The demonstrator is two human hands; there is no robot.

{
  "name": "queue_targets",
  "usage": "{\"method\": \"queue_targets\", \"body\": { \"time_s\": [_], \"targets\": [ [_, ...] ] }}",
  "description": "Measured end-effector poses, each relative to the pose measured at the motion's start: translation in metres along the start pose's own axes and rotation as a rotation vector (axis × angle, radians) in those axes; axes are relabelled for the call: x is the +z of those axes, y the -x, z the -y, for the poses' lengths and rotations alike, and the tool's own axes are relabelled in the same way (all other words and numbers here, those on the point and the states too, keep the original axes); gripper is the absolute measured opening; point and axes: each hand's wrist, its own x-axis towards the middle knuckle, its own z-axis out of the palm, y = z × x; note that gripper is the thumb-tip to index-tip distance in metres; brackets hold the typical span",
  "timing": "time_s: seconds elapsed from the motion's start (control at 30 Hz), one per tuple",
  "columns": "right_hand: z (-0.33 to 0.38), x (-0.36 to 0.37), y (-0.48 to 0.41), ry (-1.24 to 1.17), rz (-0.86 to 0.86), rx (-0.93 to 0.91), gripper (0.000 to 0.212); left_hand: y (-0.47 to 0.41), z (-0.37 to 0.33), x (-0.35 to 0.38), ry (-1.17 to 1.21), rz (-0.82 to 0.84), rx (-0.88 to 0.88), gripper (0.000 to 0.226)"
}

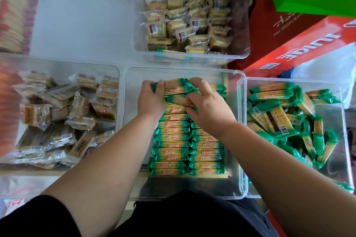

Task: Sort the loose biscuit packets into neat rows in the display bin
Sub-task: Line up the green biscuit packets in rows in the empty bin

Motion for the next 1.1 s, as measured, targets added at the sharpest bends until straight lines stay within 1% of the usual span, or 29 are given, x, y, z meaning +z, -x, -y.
{"method": "queue_targets", "body": {
  "time_s": [0.07, 0.13, 0.23, 0.33, 0.4, 0.53, 0.63, 0.77, 0.87, 0.93, 1.1],
  "targets": [
    [-0.001, -0.001, -0.002, 0.002, 0.059, -0.021, 0.015, 0.002, 0.0, 0.001, 0.014, -0.03, 0.028, 0.03],
    [-0.001, -0.001, -0.006, 0.016, 0.102, -0.035, 0.019, 0.002, 0.003, 0.0, 0.062, -0.025, 0.026, 0.03],
    [-0.003, -0.002, -0.014, 0.067, 0.216, -0.043, 0.027, -0.001, 0.005, -0.002, 0.16, 0.016, -0.034, 0.035],
    [-0.004, -0.001, -0.019, 0.12, 0.355, 0.006, 0.036, -0.003, 0.003, -0.003, 0.172, 0.004, -0.091, 0.043],
    [-0.006, 0.0, -0.02, 0.099, 0.393, 0.043, 0.037, -0.004, 0.001, -0.004, 0.168, -0.005, -0.111, 0.043],
    [-0.007, -0.003, -0.017, 0.075, 0.35, 0.058, 0.036, -0.006, 0.0, -0.002, 0.117, -0.019, -0.069, 0.043],
    [-0.003, -0.002, -0.016, 0.129, 0.333, 0.08, 0.036, -0.003, -0.002, 0.001, 0.029, -0.04, -0.031, 0.057],
    [-0.004, -0.005, -0.016, 0.079, 0.333, 0.083, 0.03, -0.003, -0.002, 0.005, 0.042, -0.05, -0.077, 0.057],
    [-0.011, -0.007, -0.008, -0.017, 0.23, 0.053, 0.031, -0.004, 0.0, 0.008, 0.075, -0.044, -0.115, 0.059],
    [-0.014, -0.006, -0.003, -0.033, 0.186, 0.034, 0.03, -0.006, -0.001, 0.009, 0.098, -0.05, -0.122, 0.059],
    [-0.017, -0.014, -0.004, 0.044, 0.291, 0.01, 0.031, -0.008, -0.005, 0.01, -0.015, -0.074, -0.105, 0.063]
  ]
}}
